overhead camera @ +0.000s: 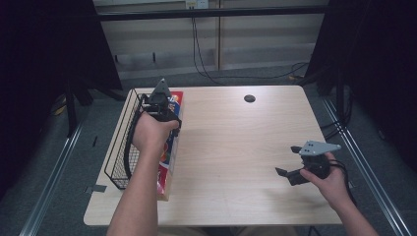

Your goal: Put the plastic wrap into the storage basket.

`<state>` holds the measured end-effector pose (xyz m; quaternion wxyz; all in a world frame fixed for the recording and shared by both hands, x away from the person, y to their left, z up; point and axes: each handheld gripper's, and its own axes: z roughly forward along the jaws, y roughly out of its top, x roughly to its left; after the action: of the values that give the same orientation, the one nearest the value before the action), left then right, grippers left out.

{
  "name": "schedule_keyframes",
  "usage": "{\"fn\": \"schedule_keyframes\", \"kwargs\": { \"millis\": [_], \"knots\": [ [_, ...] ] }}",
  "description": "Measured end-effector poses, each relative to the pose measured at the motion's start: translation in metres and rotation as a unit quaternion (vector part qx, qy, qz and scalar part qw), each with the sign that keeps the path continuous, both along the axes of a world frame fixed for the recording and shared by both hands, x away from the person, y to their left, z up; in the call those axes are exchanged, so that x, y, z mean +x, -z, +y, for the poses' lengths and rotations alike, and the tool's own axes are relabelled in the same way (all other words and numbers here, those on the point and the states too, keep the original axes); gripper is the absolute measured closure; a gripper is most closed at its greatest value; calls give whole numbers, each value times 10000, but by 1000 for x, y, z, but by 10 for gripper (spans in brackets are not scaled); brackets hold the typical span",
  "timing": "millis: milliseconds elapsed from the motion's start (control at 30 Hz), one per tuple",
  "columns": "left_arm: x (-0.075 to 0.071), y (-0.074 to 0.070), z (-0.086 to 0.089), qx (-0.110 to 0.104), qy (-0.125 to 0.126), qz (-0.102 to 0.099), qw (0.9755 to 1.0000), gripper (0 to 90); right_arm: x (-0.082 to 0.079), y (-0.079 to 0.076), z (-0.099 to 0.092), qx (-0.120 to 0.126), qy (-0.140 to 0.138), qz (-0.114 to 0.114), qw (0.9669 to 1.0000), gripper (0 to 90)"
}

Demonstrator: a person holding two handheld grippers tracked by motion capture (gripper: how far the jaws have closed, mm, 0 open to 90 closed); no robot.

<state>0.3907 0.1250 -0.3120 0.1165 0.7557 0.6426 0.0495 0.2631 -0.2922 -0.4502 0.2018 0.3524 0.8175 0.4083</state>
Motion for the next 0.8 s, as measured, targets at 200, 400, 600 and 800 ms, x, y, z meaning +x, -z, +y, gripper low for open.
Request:
{"fn": "schedule_keyframes", "kwargs": {
  "millis": [200, 400, 600, 800],
  "knots": [
    [0, -1, 9, 9, -35, 24, 10000, 445, 0, 0, 0, 2, -5, 8, 10000, 46],
    [0, -2, 19, -6, -151, 52, 9999, 444, 0, 1, 0, -9, -2, 3, 10000, 46],
    [-1, -4, 32, 43, -228, 74, 9997, 444, 0, 1, 1, 4, -13, 2, 10000, 46],
    [-1, -4, 43, 83, -304, 88, 9995, 443, 0, 1, 0, 13, -12, 6, 10000, 45]
  ]
}}
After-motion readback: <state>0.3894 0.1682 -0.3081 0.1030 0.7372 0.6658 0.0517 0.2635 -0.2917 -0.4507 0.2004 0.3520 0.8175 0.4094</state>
